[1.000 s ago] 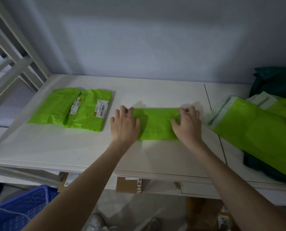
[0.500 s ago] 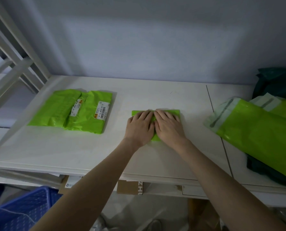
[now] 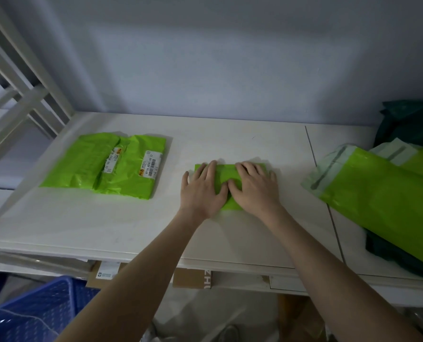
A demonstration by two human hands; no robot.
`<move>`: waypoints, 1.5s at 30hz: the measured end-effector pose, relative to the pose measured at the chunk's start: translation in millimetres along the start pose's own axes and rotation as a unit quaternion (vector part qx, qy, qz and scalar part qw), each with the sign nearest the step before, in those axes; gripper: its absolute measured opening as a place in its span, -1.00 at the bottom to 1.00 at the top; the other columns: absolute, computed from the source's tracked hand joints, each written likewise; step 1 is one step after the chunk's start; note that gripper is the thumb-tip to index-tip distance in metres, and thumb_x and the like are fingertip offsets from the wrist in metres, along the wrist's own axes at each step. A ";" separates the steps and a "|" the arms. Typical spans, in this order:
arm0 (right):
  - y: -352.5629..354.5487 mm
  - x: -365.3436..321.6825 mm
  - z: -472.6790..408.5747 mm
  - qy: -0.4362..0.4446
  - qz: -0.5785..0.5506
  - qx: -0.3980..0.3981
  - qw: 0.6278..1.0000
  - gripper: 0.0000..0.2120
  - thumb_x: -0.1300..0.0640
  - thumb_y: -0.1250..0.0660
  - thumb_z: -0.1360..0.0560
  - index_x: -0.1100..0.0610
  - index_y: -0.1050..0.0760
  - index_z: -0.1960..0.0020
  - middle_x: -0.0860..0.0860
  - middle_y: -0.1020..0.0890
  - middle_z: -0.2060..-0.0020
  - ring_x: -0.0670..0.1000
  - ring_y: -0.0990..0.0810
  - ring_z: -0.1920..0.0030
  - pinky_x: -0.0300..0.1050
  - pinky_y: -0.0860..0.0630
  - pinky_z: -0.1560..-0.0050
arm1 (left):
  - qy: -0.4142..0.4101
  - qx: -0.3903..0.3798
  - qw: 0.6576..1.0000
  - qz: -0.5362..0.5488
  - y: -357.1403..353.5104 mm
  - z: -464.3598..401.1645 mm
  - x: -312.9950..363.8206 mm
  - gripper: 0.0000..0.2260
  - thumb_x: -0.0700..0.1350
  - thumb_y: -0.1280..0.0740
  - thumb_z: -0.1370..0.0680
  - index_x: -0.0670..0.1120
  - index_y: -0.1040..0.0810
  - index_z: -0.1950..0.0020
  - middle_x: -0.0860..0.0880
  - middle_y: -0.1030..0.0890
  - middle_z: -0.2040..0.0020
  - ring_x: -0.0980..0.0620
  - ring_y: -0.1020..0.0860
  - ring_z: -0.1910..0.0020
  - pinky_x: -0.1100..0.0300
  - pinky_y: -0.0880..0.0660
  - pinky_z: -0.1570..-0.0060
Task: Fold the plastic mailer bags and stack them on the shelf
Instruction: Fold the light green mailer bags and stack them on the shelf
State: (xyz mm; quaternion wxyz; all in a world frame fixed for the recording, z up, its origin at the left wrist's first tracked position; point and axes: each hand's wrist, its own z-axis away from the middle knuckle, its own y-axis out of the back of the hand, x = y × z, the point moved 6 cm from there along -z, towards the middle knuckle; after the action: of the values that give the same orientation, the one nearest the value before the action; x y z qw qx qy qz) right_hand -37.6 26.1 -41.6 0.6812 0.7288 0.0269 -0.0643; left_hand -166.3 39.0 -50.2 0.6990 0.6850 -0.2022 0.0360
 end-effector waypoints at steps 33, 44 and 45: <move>29.7 -17.9 33.6 -0.038 -0.037 0.068 0.996 -0.50 -0.03 -0.05 -0.57 0.16 -0.25 -0.45 0.10 -0.27 -0.46 0.13 -0.28 -0.41 0.18 -0.21 -0.36 | -0.112 -0.003 0.991 0.069 32.4 24.1 -38.2 -0.45 0.02 0.14 -0.56 -0.13 -0.06 -0.53 -0.04 -0.04 -0.55 0.01 -0.06 -0.52 0.06 0.00 -0.47; 16.2 -79.1 74.1 0.030 -0.004 0.045 0.999 -0.49 0.00 -0.03 -0.42 0.19 -0.54 -0.20 0.08 -0.59 -0.16 0.11 -0.56 -0.12 0.03 -0.51 0.01 | -0.165 0.014 0.986 0.005 41.2 68.3 -45.4 -0.42 0.06 0.10 -0.46 -0.10 -0.41 -0.36 -0.04 -0.42 -0.36 -0.06 -0.41 -0.30 0.01 -0.35 -0.16; 15.0 -81.4 77.5 0.029 0.002 0.042 0.999 -0.50 -0.01 -0.04 -0.42 0.18 -0.54 -0.19 0.07 -0.59 -0.14 0.10 -0.56 -0.10 0.02 -0.51 0.02 | -0.171 0.012 0.985 -0.001 39.6 71.5 -46.1 -0.44 0.05 0.09 -0.46 -0.10 -0.43 -0.35 -0.03 -0.44 -0.35 -0.07 -0.42 -0.29 0.01 -0.36 -0.15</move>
State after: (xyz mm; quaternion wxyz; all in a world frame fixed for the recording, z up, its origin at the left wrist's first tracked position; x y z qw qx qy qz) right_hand -120.8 -48.2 -21.1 0.6491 0.7583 0.0429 -0.0431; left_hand -238.2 -17.7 -29.6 0.6459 0.6898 -0.3173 -0.0797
